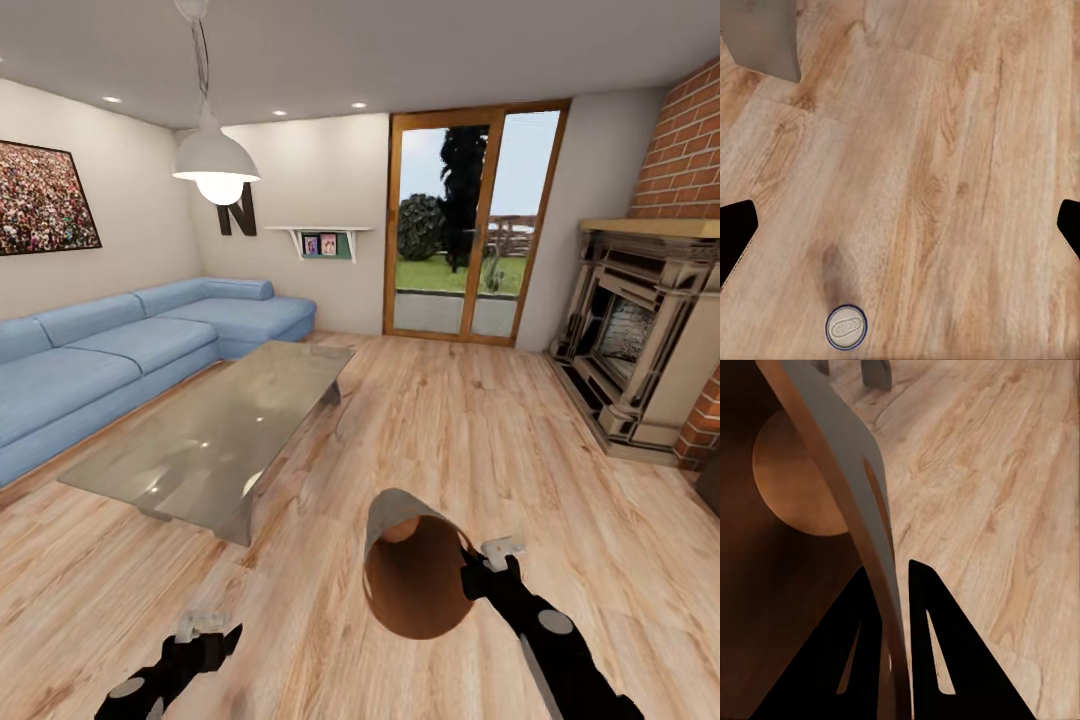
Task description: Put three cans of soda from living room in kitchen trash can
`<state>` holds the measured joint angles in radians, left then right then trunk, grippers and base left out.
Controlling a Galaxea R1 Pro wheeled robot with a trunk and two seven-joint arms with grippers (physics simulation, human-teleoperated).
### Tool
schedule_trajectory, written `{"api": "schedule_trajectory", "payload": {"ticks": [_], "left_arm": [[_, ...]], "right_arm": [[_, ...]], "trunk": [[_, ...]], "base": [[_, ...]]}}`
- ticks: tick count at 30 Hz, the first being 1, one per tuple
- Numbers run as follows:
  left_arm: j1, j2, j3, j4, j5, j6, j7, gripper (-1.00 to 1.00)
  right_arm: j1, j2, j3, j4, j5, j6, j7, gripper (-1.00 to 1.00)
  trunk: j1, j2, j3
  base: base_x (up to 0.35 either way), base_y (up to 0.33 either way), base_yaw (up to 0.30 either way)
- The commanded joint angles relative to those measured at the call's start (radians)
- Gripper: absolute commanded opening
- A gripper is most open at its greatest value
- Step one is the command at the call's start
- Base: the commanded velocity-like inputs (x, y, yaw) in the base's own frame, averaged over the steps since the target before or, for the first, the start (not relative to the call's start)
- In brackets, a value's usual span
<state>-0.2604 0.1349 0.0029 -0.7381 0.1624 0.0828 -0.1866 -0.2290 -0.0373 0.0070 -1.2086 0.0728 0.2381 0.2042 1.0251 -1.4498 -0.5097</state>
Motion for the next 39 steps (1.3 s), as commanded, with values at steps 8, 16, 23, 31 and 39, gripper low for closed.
{"api": "schedule_trajectory", "payload": {"ticks": [8,16,23,31,39], "left_arm": [[-0.106,0.000,0.000,0.040,0.000,0.121,0.050,1.00],[-0.154,0.000,0.001,0.097,0.001,0.149,0.102,1.00],[-0.158,0.000,0.001,0.132,0.006,0.126,0.129,1.00],[-0.158,-0.001,0.000,0.149,0.005,0.105,0.134,1.00],[-0.158,-0.001,-0.002,0.150,0.002,0.104,0.134,1.00]], "right_arm": [[-0.152,0.029,-0.003,-0.032,-0.006,0.174,0.008,-1.00],[-0.304,0.022,-0.026,0.134,-0.005,0.220,0.002,-1.00],[-0.363,0.017,-0.107,0.210,-0.003,0.224,0.006,-1.00],[-0.374,0.027,-0.118,0.220,0.002,0.225,0.001,-1.00],[-0.374,0.032,-0.113,0.219,0.006,0.226,0.000,-1.00]], "trunk": [[0.000,0.000,0.000],[0.008,-0.014,-0.006],[0.034,-0.063,-0.028],[0.065,-0.119,-0.053],[0.096,-0.175,-0.078]], "base": [[0.000,0.000,0.000],[0.000,0.000,0.000],[0.000,0.000,0.000],[0.000,0.000,0.000],[0.000,0.000,0.000]]}}
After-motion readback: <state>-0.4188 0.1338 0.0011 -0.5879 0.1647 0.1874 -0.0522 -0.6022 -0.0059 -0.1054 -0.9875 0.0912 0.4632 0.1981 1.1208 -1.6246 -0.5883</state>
